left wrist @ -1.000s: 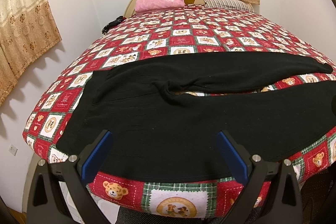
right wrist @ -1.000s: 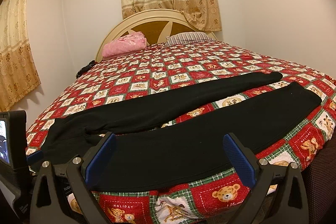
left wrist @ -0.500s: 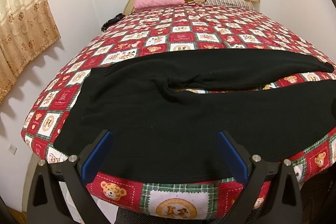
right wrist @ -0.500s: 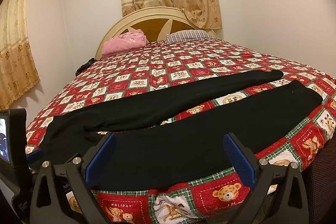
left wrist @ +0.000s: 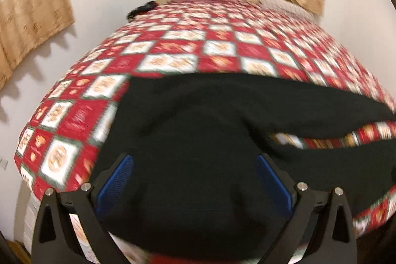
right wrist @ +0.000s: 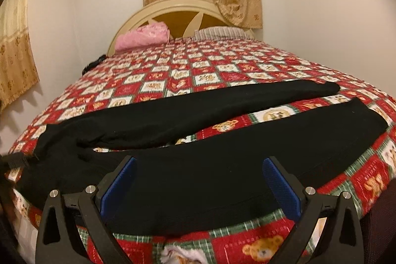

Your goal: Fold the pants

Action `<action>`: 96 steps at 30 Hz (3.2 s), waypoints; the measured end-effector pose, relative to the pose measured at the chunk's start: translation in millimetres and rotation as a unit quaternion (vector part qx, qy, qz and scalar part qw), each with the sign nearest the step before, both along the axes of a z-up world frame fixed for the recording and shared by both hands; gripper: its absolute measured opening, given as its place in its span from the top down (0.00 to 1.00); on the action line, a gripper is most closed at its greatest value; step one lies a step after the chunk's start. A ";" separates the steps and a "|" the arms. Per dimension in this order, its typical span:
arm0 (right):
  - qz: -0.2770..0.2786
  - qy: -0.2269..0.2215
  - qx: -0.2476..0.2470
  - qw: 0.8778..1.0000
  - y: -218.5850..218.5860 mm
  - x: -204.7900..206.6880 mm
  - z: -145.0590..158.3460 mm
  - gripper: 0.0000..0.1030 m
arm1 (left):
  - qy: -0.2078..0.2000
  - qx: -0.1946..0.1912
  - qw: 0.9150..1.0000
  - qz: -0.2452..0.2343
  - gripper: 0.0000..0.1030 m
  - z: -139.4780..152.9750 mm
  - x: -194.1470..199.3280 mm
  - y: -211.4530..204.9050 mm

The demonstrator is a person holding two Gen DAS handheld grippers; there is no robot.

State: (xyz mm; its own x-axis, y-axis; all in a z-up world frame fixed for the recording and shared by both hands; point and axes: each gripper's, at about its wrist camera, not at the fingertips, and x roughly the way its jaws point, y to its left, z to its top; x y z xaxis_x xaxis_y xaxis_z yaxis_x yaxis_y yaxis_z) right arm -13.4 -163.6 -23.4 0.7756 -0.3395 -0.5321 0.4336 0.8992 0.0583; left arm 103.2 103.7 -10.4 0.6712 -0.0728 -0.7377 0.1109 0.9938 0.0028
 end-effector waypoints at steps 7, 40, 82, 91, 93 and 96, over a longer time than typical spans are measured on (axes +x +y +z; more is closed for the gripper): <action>0.050 0.015 -0.011 0.999 4.7 47.4 10.6 0.01 | 0.029 0.018 0.999 0.033 0.36 -7.8 94.9 57.4; 0.342 0.231 -0.077 0.908 -9.2 291.0 -34.7 0.97 | 0.102 -0.077 0.992 -0.015 0.78 -52.3 185.0 65.8; 0.417 0.053 -0.010 0.907 67.9 13.9 -12.8 0.75 | -0.080 -0.030 0.995 0.060 0.18 -20.9 -71.0 149.6; 0.421 0.029 0.055 0.905 120.5 87.0 -24.2 0.75 | -0.045 -0.078 0.994 0.055 0.18 -15.7 -39.1 118.3; 0.422 0.041 0.045 0.905 133.0 96.3 -38.7 0.75 | -0.029 -0.143 0.989 0.031 0.18 -23.1 -51.5 121.7; 0.431 0.086 0.073 0.895 140.7 104.0 -68.5 0.75 | -0.023 -0.194 0.981 0.007 0.18 -32.7 -59.5 118.0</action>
State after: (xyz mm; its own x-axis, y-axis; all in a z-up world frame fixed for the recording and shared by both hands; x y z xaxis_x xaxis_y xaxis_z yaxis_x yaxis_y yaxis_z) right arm 90.6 -22.9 -91.8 0.6191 0.4286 -0.6580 -0.4030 0.8926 0.2023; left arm 43.7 221.7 -43.1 0.7059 -0.3321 -0.6257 0.1058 0.9228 -0.3704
